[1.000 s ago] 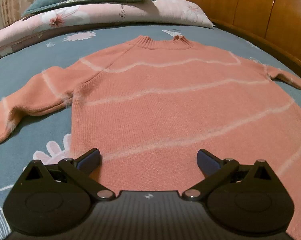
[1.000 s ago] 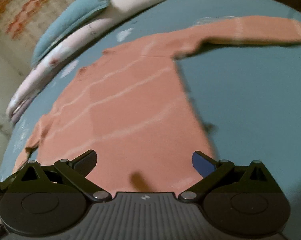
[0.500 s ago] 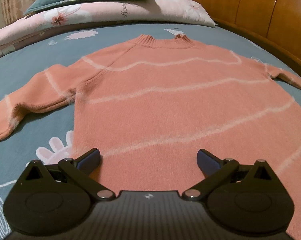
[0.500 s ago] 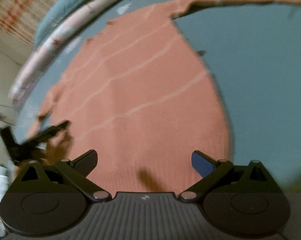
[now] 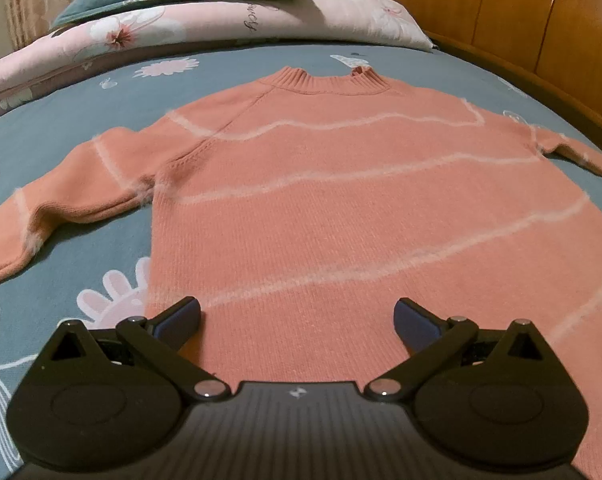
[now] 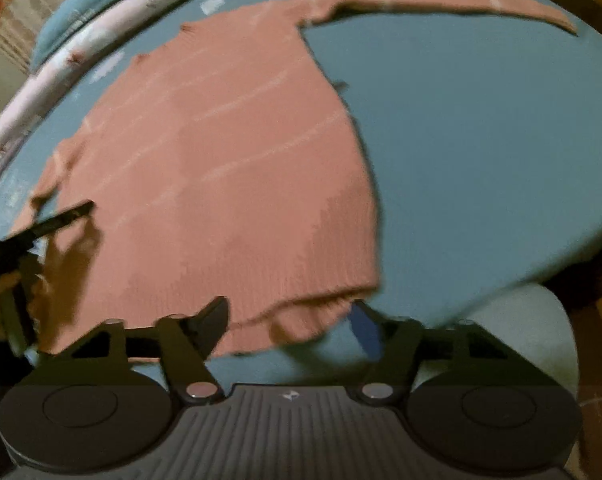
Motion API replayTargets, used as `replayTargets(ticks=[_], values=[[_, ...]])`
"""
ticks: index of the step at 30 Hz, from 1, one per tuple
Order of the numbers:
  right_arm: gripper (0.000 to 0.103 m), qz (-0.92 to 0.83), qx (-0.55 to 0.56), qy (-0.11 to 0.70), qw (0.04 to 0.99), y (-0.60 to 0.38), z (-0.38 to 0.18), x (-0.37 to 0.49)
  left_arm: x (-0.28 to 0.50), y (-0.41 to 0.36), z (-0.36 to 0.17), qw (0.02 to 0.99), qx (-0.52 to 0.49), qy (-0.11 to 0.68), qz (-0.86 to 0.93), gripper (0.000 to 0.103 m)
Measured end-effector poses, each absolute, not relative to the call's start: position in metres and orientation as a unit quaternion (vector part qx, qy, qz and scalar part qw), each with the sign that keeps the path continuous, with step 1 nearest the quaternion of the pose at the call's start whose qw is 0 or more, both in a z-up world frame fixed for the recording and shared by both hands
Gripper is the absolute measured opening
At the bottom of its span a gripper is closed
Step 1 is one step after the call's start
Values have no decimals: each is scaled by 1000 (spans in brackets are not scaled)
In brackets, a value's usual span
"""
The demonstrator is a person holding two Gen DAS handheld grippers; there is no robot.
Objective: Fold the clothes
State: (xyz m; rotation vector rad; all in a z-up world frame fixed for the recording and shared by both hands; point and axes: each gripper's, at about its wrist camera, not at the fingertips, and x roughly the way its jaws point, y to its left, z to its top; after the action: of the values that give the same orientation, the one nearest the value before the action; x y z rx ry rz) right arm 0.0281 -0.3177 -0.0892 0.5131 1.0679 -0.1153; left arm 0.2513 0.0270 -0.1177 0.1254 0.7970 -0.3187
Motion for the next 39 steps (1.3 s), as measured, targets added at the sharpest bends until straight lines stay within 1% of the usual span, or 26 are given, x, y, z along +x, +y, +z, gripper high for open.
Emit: replayTargets(ticks=[2,6,10,14,17,20,24,25,27,29,31,33,35,37,38,39], values=[[56,-62,245,499,829,-323,-100,27,251,27,-118,908,62,386,-154,102],[54,-65,250,477,840,-325,-103,36,252,27,-119,908,62,386,-154,102],[51,-64,200,478,853,-311,-103,39,252,27,-119,908,63,385,-155,102],[50,-58,218,475,850,-326,-98,29,251,28,-120,908,63,385,-156,102],[50,-31,206,474,856,-336,-98,17,251,27,-120,908,64,384,-156,102],[49,-19,174,468,866,-332,-98,16,251,27,-120,908,65,383,-156,102],[45,-14,81,478,875,-313,-97,21,251,27,-121,908,64,382,-157,102],[44,-15,68,480,875,-311,-97,22,251,27,-121,908,64,382,-157,102],[42,-14,77,479,874,-315,-96,21,251,27,-120,908,64,382,-157,102],[37,-9,102,476,873,-326,-95,18,251,27,-120,908,65,382,-158,102],[34,-13,135,472,871,-335,-98,17,251,27,-121,908,64,382,-158,102],[8,-24,154,470,869,-342,-100,14,251,27,-120,908,65,382,-158,102],[9,-33,187,465,864,-351,-102,14,250,26,-121,909,66,381,-158,102],[15,-33,218,459,861,-352,-105,15,250,26,-121,909,67,380,-157,102],[24,-30,225,457,860,-350,-105,16,250,25,-121,909,68,380,-158,102],[31,-31,227,458,859,-347,-104,18,250,25,-122,909,68,379,-158,102]])
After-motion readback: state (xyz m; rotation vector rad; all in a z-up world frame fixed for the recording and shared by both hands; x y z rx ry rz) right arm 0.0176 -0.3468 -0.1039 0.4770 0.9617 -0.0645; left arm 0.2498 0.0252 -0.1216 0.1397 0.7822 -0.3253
